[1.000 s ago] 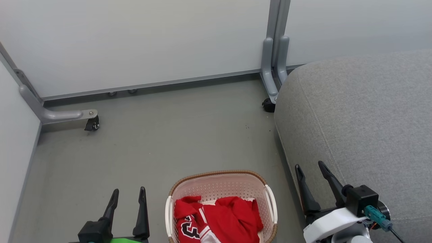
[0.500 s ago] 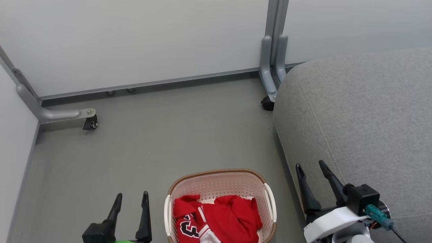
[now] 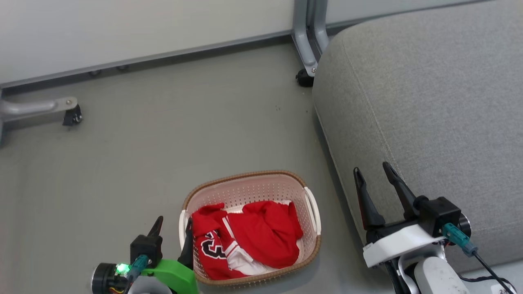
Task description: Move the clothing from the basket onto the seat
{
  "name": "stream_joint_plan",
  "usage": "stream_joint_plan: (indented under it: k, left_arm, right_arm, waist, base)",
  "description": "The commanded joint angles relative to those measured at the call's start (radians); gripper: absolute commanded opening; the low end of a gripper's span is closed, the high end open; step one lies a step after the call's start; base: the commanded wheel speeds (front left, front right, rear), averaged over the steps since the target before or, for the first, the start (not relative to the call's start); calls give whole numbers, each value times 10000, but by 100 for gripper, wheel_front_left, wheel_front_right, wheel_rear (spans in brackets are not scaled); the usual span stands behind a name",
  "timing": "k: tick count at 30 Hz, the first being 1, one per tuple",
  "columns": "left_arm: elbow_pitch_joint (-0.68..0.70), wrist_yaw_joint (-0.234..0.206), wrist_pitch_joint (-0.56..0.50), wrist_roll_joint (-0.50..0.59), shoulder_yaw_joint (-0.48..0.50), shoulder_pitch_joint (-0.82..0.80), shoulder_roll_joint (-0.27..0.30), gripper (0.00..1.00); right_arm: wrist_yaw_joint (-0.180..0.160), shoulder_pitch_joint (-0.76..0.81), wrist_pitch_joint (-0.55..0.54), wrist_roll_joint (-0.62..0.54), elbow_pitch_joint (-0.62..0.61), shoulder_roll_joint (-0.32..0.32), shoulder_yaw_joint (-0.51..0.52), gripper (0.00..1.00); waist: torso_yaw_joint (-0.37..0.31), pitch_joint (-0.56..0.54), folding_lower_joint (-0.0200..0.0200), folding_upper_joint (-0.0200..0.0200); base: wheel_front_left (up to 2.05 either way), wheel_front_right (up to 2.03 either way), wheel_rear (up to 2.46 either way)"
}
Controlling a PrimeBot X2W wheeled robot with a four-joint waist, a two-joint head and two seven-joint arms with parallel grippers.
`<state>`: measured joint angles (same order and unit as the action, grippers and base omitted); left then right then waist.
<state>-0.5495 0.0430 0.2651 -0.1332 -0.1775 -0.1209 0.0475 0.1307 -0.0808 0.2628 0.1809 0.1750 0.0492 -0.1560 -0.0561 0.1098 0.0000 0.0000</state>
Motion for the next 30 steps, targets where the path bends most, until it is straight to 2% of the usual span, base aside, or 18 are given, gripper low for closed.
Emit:
stream_joint_plan:
  k: [1, 10, 18, 23, 30]
  left_arm:
    - [-593, 95, -9, 208, -119, -605, 80, 100]
    - [-3766, 391, -9, 2497, -2025, -3704, 1175, 100]
    - [-5528, 805, -27, 4777, -4639, -5931, 2275, 100]
    - [-6462, 876, -24, 5513, -5747, -7061, 2358, 100]
    - [-7250, 879, -15, 5642, -7382, -7732, 2168, 100]
  right_arm:
    - [1, -299, 32, 3, -100, 22, -38, 100]
    - [1, -1301, 32, 309, -355, 19, -430, 100]
    - [1, -1874, 32, 838, -449, 15, -799, 100]
    - [1, -1964, 32, 1265, -436, 10, -857, 100]
    - [1, -1992, 32, 1603, -448, 15, -1277, 100]
  waist:
    - [-538, 1696, 0, 0]
    - [-1062, 3779, 0, 0]
    - [-1585, 5086, 0, 0]
    - [-1826, 5579, 0, 0]
    - [-2130, 5922, 0, 0]
  base:
    - [0, 0, 0]
    - [0, 0, 0]
    - [0, 0, 0]
    - [0, 0, 0]
    - [0, 0, 0]
